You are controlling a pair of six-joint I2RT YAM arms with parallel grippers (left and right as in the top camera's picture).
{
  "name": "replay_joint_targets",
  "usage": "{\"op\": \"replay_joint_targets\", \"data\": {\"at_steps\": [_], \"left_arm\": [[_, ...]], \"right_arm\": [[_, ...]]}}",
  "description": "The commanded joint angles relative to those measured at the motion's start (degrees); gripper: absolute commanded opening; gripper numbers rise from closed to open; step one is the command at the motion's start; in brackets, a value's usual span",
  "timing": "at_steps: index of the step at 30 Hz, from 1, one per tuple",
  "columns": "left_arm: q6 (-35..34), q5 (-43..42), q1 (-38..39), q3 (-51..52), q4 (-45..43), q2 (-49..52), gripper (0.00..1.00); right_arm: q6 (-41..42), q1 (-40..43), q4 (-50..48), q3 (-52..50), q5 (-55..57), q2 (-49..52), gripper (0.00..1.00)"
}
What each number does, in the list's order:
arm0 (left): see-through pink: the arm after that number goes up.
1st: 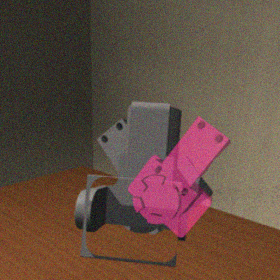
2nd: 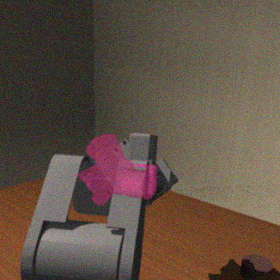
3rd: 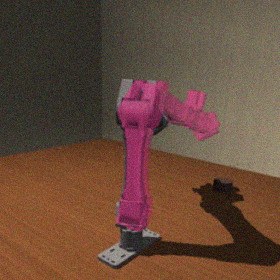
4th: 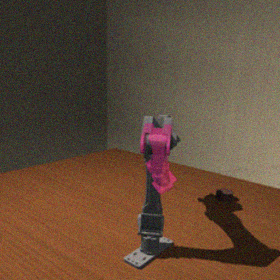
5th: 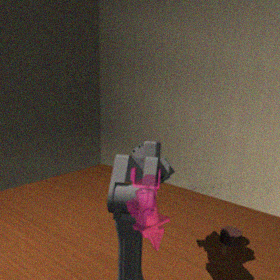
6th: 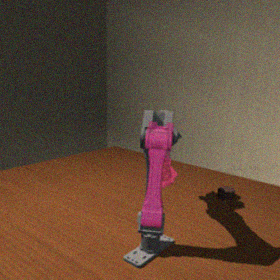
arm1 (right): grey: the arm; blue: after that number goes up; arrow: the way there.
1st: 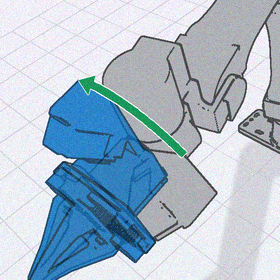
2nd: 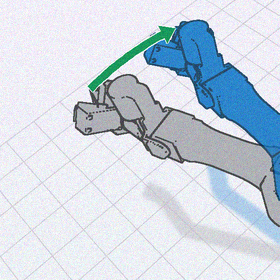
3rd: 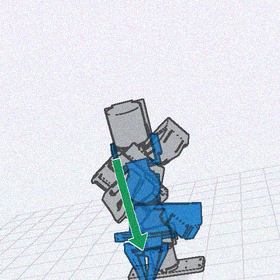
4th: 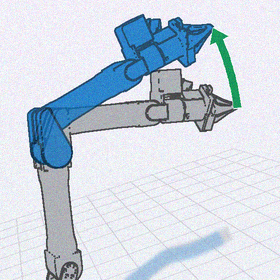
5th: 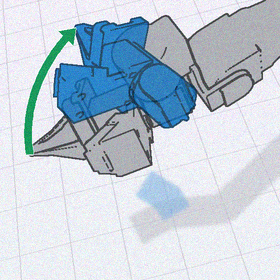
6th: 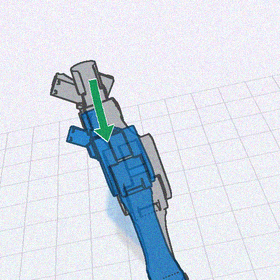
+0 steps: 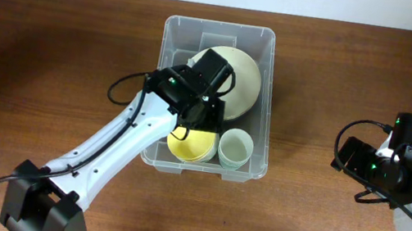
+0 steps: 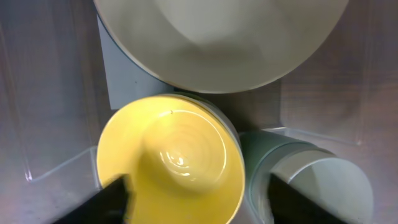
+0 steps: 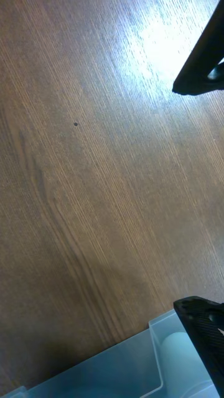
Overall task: Pack container
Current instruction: 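Carry the yellow cup into the container and stack it on the cups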
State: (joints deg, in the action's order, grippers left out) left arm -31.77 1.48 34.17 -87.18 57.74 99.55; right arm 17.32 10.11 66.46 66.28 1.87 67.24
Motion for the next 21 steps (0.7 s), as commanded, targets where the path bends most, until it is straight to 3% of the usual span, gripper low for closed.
{"op": "replay_joint_targets", "data": {"at_steps": [1, 2, 4, 21], "left_arm": [[1.44, -0.22, -0.09, -0.52, 0.17, 0.09, 0.30], [1.44, -0.22, -0.11, -0.52, 0.17, 0.07, 0.14], [1.44, -0.24, -0.11, -0.52, 0.22, 0.09, 0.06], [1.44, -0.87, 2.60, -0.31, 0.42, 0.20, 0.01]], "right_arm": [[-0.37, 0.42, 0.15, -0.28, 0.07, 0.00, 0.99], [-0.37, 0.42, 0.15, -0.28, 0.07, 0.00, 0.99], [-0.39, 0.42, 0.15, -0.28, 0.09, 0.00, 0.99], [-0.39, 0.42, 0.83, -0.28, 0.07, 0.00, 0.99]]}}
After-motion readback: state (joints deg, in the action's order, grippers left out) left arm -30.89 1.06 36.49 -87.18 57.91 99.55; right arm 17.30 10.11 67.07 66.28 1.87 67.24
